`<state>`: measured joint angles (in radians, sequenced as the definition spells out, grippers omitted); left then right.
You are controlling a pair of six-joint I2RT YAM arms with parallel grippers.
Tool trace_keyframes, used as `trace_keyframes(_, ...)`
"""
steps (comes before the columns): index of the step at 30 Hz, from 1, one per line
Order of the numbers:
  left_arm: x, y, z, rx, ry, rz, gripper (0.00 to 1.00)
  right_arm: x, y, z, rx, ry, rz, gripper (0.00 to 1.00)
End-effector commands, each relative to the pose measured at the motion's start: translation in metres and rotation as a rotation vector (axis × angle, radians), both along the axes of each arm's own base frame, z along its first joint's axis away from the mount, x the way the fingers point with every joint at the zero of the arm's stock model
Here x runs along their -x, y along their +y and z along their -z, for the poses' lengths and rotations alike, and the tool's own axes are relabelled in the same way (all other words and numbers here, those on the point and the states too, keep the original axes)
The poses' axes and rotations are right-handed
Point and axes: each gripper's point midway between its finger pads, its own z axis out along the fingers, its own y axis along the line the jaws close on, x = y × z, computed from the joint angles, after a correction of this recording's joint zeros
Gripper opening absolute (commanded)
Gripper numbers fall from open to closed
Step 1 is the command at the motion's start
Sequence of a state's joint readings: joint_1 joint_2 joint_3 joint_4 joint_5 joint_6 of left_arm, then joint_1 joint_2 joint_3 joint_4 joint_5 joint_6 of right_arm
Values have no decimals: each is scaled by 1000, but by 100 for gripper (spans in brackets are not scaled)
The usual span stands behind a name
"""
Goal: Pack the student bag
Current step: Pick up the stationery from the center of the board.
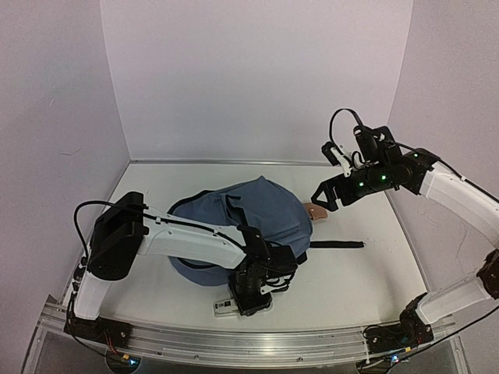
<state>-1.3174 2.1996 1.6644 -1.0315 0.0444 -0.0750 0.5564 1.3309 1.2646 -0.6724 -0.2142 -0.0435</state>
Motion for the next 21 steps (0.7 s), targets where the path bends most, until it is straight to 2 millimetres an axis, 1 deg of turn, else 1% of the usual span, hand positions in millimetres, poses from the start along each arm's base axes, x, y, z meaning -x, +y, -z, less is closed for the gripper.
trace_keyframes(1, 2, 6, 15, -21, 1, 17, 42, 2, -4, -7, -11, -16, 11, 98)
trace_keyframes(3, 0, 4, 8, -9, -8, 11, 34, 1, -3, -7, -12, -13, 12, 98)
trace_keyframes(6, -1, -2, -10, 28, -10, -2, 24, -3, -1, -10, -16, -15, 21, 98)
trace_keyframes(9, -1, -17, -40, 106, -7, -24, 16, -7, 2, -14, -31, -12, 31, 98)
trace_keyframes(14, -5, -34, -87, 206, 0, -65, 2, -18, 14, -22, -63, -1, 28, 98)
trace_keyframes(17, -12, -42, -116, 277, 37, -126, 0, -26, 23, -27, -94, 11, 33, 98)
trace_keyframes(20, -25, -48, -149, 382, 100, -216, 0, -37, 32, -33, -119, 13, 33, 98)
trace_keyframes(21, -36, -45, -161, 421, 119, -273, 0, -40, 35, -35, -125, 13, 35, 98)
